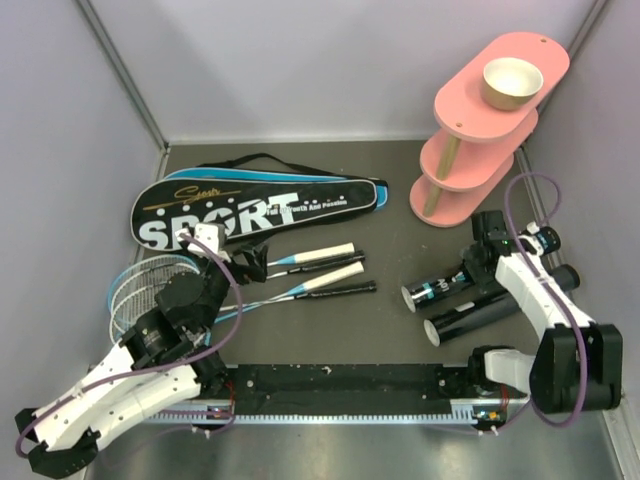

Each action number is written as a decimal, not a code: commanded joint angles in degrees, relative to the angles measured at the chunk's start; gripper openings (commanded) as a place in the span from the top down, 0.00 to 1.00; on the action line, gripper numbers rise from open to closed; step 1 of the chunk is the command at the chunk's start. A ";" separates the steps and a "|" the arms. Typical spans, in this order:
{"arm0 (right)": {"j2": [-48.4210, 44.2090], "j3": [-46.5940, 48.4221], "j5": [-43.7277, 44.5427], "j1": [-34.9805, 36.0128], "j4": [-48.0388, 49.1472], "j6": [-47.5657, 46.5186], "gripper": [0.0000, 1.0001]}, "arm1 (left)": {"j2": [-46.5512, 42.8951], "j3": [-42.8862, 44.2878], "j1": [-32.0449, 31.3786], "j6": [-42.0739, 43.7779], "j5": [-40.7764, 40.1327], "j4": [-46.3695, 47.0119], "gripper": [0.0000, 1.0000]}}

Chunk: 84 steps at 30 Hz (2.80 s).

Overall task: Pack up the badminton gear
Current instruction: Place the shuttle tube at the center of the board, then open the racket bag at the center of the board.

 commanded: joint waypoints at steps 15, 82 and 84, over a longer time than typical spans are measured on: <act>9.17 2.16 3.53 -0.85 7.72 -8.04 0.18 | 24.07 10.74 20.53 -23.73 29.34 -1.04 0.01; 56.99 61.74 -9.11 46.09 29.20 -102.38 1.00 | 1.83 -7.26 31.36 -34.53 28.20 -9.41 0.11; 54.97 64.47 -11.67 45.30 24.09 -99.47 1.00 | 5.00 -8.06 31.45 -39.72 32.25 -2.83 0.11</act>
